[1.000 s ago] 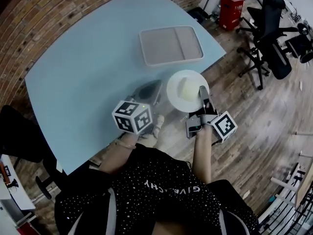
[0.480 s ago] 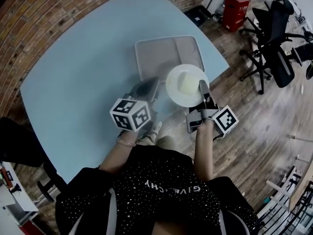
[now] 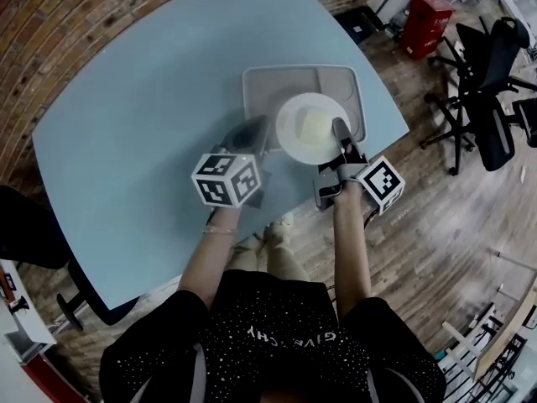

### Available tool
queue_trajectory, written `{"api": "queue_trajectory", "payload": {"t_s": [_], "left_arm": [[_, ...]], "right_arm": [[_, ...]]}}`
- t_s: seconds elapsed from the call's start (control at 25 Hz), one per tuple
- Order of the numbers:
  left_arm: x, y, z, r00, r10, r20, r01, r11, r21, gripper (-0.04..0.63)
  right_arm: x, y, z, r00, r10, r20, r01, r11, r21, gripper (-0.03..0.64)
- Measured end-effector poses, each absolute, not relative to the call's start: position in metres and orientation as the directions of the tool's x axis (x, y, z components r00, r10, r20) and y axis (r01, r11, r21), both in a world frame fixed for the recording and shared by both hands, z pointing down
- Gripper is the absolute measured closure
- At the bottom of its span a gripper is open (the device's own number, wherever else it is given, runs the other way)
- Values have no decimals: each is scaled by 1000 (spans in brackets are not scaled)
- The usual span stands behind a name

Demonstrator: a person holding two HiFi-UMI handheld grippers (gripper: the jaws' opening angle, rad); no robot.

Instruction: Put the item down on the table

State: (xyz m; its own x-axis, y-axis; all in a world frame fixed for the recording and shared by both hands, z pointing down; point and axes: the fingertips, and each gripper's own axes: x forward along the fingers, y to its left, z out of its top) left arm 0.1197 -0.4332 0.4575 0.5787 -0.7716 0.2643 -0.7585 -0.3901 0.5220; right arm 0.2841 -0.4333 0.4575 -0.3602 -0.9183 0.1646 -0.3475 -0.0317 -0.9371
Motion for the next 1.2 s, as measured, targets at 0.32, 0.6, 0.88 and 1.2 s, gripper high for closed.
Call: {"api": "queue_trajectory", "payload": {"t_s": [0.32, 0.6, 0.88, 1.2], "left_arm": [[88, -471, 497, 481, -820, 309, -817, -291, 499, 584], [81, -483, 503, 441, -826, 352, -847, -252, 469, 584], [86, -478, 498, 461, -819, 341, -838, -275, 471, 584], [93, -475, 492, 470, -814, 340, -835, -286, 470, 584]], "right_arm": [[243, -494, 506, -435, -857, 277, -475, -42, -879, 588], [213, -515, 520, -464, -792, 397, -687, 39, -726, 589], [214, -521, 511, -261, -808, 529, -959, 155, -236, 336], [229, -501, 491, -414, -848, 331, -671, 39, -740, 606]]}}
